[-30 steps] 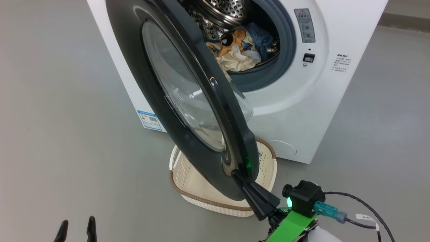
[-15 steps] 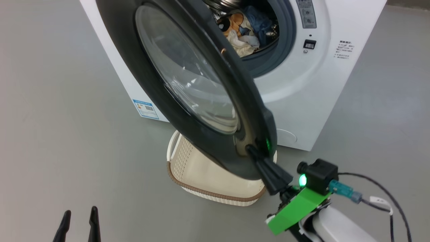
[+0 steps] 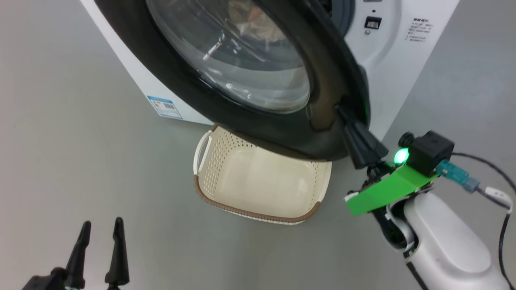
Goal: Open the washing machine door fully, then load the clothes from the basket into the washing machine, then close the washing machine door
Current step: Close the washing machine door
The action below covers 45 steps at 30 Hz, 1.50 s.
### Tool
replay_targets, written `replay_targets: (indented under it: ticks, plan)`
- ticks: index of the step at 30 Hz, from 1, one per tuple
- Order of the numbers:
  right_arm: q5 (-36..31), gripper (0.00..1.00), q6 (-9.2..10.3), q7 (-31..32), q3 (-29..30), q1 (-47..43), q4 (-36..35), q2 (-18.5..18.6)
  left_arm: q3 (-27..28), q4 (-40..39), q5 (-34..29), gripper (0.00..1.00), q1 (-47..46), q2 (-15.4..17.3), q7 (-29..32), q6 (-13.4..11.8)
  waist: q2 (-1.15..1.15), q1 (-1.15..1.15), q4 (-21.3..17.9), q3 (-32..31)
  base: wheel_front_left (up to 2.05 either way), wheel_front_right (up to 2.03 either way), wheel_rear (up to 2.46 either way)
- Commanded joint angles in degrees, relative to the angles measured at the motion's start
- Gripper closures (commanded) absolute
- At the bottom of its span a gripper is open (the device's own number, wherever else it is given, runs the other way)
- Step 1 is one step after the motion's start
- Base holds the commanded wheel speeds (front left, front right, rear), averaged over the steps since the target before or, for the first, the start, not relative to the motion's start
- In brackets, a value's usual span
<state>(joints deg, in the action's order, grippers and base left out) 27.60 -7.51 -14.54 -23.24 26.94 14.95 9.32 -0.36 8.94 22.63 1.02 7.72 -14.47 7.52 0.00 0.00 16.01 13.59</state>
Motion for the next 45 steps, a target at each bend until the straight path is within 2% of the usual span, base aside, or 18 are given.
replay_targets:
  ticks: [1,29,40,41,44,45]
  plan:
    - [-0.97,1.0,0.02,-0.46,0.45,2.13,-0.87,-0.11,1.49,-1.38,0.4,0.0,-2.08,0.62,-0.52,-0.03,0.0,0.0,0.52,1.45,0.0,0.0,0.0]
    - [-4.28,1.0,0.02,-0.46,14.05,19.11,4.35,1.91,-1.41,-1.91,1.11,0.0,-10.04,-0.52,-0.52,-0.03,0.0,0.0,4.31,10.83,0.0,0.0,0.0]
    - [-4.32,0.99,0.02,-0.46,11.65,17.67,4.84,1.29,-0.89,-1.15,0.98,0.0,-10.76,-0.57,-0.52,-0.03,0.0,0.0,3.48,9.92,0.0,0.0,0.0]
    - [-4.21,0.8,0.02,-0.46,11.2,17.04,4.91,1.23,-0.64,-1.06,0.96,0.0,-10.59,-0.56,-0.52,-0.03,0.0,0.0,3.25,9.5,0.0,0.0,0.0]
    - [-3.74,0.45,0.02,-0.46,9.57,14.9,4.86,1.01,-0.12,-0.86,0.9,0.0,-10.05,-0.47,-0.52,-0.03,0.0,0.0,2.58,8.18,0.0,0.0,0.0]
    - [-3.51,0.2,0.02,-0.46,9.21,14.12,4.68,0.92,0.02,-0.83,0.87,0.0,-9.85,-0.42,-0.52,-0.03,0.0,0.0,2.32,7.71,0.0,0.0,0.0]
